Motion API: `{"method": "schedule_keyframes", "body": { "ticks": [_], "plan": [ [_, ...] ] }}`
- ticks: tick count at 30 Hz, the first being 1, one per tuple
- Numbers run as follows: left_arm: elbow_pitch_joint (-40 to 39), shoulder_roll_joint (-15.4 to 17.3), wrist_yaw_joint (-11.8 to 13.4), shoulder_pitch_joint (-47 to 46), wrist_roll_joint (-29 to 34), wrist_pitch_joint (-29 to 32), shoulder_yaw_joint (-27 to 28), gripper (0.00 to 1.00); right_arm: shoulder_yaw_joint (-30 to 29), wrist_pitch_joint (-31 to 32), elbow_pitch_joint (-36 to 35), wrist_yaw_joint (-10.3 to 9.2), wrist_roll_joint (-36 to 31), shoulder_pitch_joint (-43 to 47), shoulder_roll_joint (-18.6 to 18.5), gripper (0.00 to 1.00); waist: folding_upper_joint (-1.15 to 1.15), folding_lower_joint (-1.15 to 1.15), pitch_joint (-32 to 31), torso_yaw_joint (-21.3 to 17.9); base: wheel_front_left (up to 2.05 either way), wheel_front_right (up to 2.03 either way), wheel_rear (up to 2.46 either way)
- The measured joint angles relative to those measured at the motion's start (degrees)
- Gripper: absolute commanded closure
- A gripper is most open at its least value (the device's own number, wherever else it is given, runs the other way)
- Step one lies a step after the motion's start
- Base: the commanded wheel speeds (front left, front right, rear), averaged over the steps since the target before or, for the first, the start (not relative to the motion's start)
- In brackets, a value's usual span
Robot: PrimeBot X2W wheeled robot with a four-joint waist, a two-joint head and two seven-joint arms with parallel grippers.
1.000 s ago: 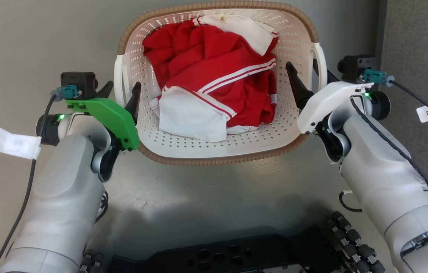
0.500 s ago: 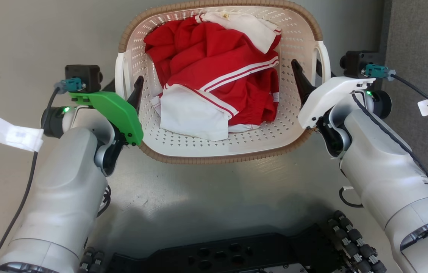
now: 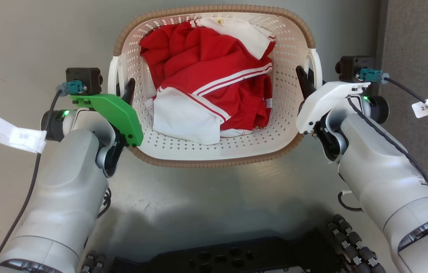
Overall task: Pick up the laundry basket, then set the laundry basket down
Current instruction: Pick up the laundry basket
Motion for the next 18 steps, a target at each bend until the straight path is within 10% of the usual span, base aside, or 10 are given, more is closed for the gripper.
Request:
{"method": "schedule_keyframes", "body": {
  "ticks": [18],
  "plan": [
    [5.2, -0.4, 0.0, 0.8, -5.5, 2.8, -4.3, 1.00, 4.6, 2.5, 3.2, 1.85, 4.9, 1.3, 0.3, 1.00, 0.00, 0.00, -10.8, 0.0, 0.00, 0.00, 0.00]
  ]
}}
